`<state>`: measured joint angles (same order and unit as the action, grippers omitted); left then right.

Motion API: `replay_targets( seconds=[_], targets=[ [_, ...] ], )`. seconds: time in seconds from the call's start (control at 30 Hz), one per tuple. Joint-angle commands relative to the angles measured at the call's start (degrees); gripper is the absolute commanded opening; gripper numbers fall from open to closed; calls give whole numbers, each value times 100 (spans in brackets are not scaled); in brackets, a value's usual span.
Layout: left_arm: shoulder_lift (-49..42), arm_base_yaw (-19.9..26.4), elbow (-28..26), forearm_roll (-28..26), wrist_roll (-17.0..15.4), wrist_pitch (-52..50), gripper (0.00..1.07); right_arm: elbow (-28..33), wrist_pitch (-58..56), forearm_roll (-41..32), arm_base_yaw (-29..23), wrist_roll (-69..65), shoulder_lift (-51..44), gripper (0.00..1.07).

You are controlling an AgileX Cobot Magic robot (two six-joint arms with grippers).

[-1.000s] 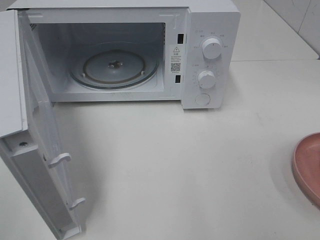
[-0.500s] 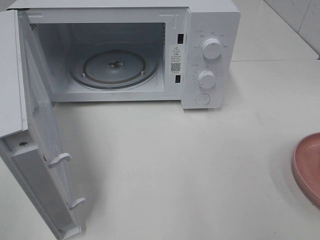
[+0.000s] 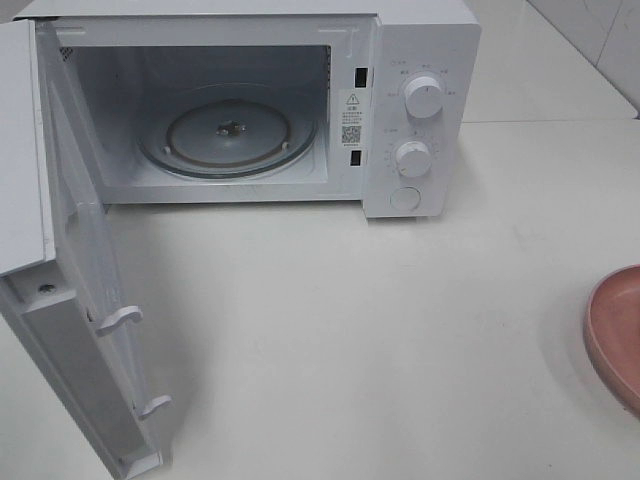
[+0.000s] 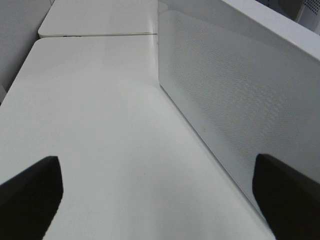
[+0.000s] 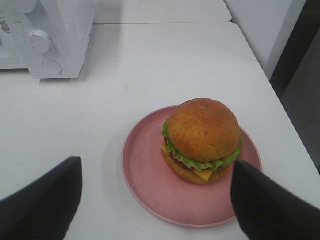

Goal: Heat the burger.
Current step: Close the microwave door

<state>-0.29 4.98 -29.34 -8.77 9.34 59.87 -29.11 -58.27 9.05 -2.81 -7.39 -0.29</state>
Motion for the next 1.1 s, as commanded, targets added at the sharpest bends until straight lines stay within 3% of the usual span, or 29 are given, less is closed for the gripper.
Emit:
replay_targets(
  seconds=[0.03,0.37,0.53,0.57,0.6,0.63,0.67,0.7,0.77,0.8,0.83,0.87,0.93,0.97,1.0,1.1],
  targets=[
    [-57,11,23,-11,-23,-11,98,34,69,-29,23,52,-143,76],
    [-57,11,23,-11,-40,-11,98,34,69,-29,23,52,-143,76],
    [-57,11,0,-103,-464,-17,93,34,69,-29,23,52,-143,76],
    [-57,11,-17,-80,-504,-40,89,34,69,-29,23,52,-143,76],
    [-57,11,-34,-46,-504,-132,77,34,69,-29,23,52,-143,76],
    [-57,11,-34,-46,-504,-132,77,34,69,-29,23,52,-143,76],
    [-52,11,-80,-34,-498,-229,64,34,69,-29,23,52,-143,76],
    [-52,11,-80,-34,-498,-229,64,34,69,-29,23,52,-143,76],
    [-40,11,-92,-57,-498,-384,44,34,69,-29,23,52,-143,76],
    [-40,11,-92,-57,-498,-384,44,34,69,-29,23,52,-143,76],
    [17,11,-92,-57,-498,-407,29,34,69,-29,23,52,-143,76],
    [17,11,-92,-57,-498,-407,29,34,69,-29,23,52,-143,76],
    [235,11,-97,-46,-498,-441,8,34,69,-29,23,46,-143,76],
    [235,11,-97,-46,-498,-441,8,34,69,-29,23,46,-143,76],
    [344,11,-97,-46,-498,-476,1,34,69,-29,23,46,-143,76],
    [831,11,-103,-29,-493,-779,0,34,69,-29,23,46,-143,76]
  ],
)
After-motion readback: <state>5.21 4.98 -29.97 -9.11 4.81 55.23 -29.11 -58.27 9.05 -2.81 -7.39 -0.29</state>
